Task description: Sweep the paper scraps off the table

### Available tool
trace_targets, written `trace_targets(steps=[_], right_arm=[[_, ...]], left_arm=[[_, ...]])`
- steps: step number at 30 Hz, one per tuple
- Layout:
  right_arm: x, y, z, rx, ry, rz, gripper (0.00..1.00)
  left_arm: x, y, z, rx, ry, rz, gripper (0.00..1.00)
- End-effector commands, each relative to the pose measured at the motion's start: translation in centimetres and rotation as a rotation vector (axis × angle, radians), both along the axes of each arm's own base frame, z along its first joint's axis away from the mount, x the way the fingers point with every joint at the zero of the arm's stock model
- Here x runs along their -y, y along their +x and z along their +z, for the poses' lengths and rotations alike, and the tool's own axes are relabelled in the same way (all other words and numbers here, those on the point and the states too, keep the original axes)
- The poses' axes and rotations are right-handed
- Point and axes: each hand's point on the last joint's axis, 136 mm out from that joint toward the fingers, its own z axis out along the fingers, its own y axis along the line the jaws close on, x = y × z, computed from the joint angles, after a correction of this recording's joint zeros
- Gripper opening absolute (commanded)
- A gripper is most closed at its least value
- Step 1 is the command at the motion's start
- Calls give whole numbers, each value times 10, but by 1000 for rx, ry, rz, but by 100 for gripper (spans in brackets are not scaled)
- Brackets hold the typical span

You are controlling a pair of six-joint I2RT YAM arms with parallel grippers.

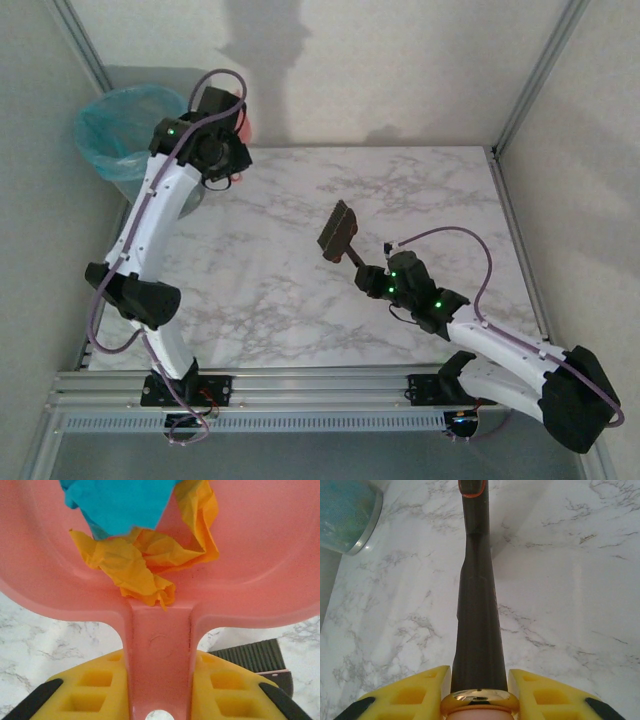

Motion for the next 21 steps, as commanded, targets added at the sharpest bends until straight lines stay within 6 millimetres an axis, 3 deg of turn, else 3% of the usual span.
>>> trace_targets(steps=[1,14,21], right_arm=[[-12,8,28,81,39,30,0],[-13,11,22,79,8,42,0],[-15,12,17,72,-4,48,0]], left_arm=[[-4,4,21,53,-54,-10,0],[-59,38,55,174,-330,43,0],[-67,53,70,254,-476,37,0]])
